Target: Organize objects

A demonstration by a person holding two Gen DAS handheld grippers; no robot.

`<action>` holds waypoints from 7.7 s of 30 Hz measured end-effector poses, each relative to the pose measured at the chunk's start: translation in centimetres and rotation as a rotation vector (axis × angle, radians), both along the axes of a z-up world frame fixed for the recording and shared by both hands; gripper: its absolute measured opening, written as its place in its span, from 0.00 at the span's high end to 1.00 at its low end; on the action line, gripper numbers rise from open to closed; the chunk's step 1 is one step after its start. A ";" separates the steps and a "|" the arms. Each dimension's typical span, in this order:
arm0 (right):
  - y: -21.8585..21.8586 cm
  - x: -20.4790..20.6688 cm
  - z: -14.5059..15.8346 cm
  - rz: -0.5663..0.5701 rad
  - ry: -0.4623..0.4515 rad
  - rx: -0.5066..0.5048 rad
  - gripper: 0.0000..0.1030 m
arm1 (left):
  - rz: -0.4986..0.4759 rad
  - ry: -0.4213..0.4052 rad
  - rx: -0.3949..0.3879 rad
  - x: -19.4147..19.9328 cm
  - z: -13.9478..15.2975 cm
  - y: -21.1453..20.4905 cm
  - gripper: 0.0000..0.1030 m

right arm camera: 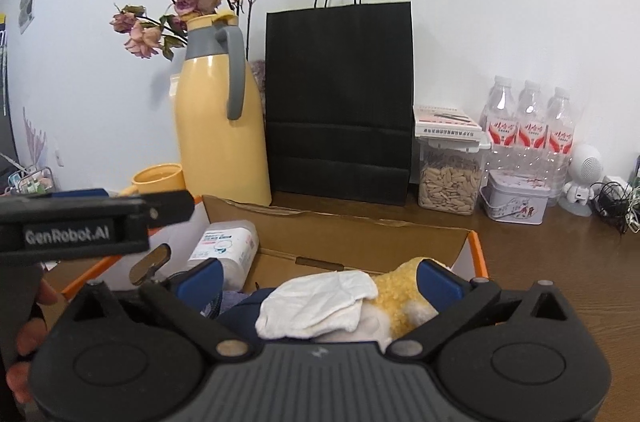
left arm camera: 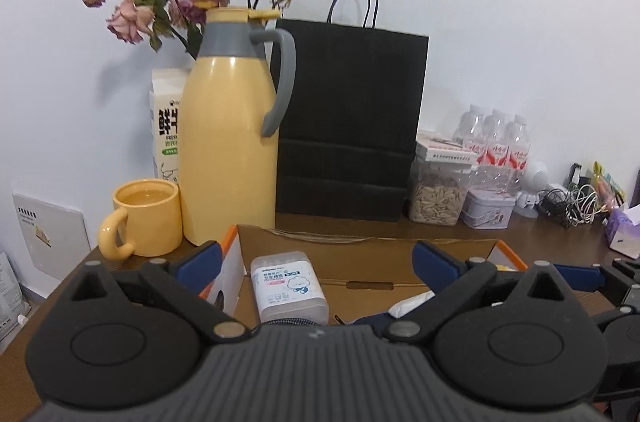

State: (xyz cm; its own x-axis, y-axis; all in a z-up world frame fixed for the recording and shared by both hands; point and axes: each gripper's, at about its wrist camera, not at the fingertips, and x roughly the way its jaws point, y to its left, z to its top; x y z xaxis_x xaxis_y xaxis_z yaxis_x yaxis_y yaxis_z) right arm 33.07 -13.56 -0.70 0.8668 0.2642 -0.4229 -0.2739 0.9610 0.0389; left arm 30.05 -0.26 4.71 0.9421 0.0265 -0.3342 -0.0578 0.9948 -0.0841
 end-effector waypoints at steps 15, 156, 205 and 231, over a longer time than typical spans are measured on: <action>-2.8 -7.4 -0.2 -0.025 0.006 -0.046 0.00 | -0.025 0.047 0.022 -6.3 0.0 0.2 0.00; -0.6 -4.2 -1.8 -0.061 -0.087 -0.006 0.00 | -0.029 0.017 0.029 -2.4 -2.9 1.2 0.00; -7.0 -8.9 -8.1 -0.132 0.210 -0.058 0.39 | -0.119 0.171 0.013 -10.5 -8.0 1.2 0.00; -5.8 -11.2 -6.7 -0.083 0.065 -0.051 0.63 | -0.135 0.198 0.026 -10.5 -8.5 0.1 0.00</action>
